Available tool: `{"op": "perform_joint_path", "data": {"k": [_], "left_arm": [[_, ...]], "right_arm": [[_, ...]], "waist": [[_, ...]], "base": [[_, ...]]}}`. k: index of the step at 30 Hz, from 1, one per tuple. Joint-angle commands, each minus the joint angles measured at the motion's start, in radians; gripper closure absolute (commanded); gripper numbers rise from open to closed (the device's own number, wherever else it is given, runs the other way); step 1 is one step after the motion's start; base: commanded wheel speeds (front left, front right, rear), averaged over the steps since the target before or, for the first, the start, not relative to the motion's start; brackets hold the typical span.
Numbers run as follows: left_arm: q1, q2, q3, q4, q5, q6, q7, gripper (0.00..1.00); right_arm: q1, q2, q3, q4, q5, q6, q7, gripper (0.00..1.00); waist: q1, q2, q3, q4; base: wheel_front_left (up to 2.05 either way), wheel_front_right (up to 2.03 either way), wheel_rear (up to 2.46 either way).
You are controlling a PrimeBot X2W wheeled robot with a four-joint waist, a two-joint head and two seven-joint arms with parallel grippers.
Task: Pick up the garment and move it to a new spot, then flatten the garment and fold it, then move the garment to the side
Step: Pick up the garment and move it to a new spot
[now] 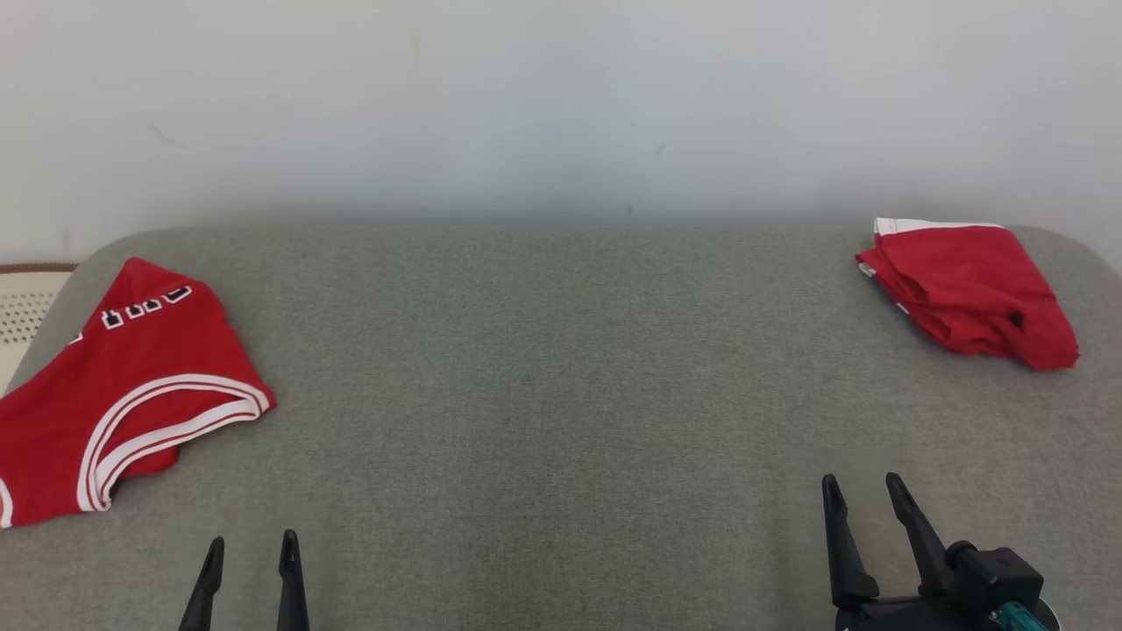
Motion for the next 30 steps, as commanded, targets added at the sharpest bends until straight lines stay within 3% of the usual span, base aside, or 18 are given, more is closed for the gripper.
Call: {"op": "perform_joint_path", "data": {"k": [1,20,30], "left_arm": [[-0.004,0.0,0.008,0.004,-0.006,-0.003,-0.001,0.0],[0.001,0.0,0.043,-0.002,-0.021,0.001,-0.001,0.0],[0.027,0.0,0.073,-0.006,-0.013,0.03,-0.001,0.0]], "right_arm": [[0.002,-0.001,0.003,0.002,0.01,-0.001,0.0,0.0],[-0.016,0.005,0.01,0.025,0.017,-0.001,0.0,0.0],[-0.027,0.001,0.026,0.033,0.02,-0.001,0.0,0.0]], "waist": [[0.0,0.0,0.0,0.04],[0.0,0.0,0.022,0.34],[0.0,0.0,0.021,0.417]], "base": [[0.0,0.0,0.0],[0.0,0.0,0.0],[0.0,0.0,0.0]]}}
